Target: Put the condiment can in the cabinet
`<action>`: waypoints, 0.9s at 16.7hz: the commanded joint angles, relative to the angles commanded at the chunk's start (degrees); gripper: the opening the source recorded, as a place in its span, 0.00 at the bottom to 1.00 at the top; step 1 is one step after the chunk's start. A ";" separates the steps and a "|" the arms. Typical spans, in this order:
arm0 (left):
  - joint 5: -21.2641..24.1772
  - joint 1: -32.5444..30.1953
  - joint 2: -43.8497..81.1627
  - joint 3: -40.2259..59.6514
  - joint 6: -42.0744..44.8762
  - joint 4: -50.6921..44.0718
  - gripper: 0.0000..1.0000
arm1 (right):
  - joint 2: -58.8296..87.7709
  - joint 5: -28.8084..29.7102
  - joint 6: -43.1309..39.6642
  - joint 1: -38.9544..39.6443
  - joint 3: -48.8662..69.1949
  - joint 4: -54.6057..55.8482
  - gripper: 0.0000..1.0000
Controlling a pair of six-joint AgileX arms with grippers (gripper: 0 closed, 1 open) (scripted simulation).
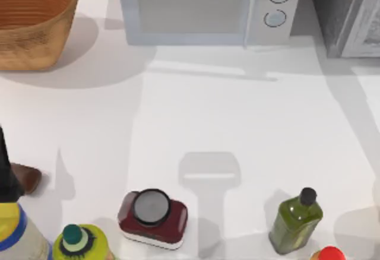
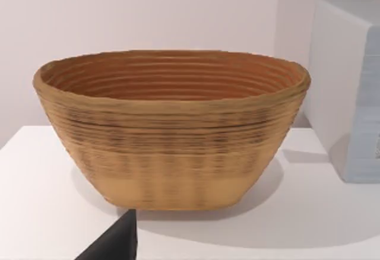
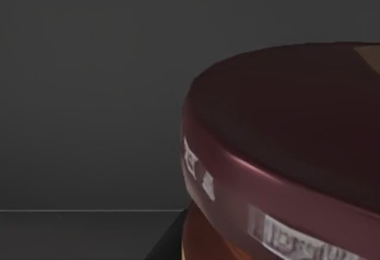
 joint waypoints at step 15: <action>0.00 0.00 0.00 0.00 0.00 0.00 1.00 | 19.14 -2.97 -0.14 -3.26 15.36 2.93 0.00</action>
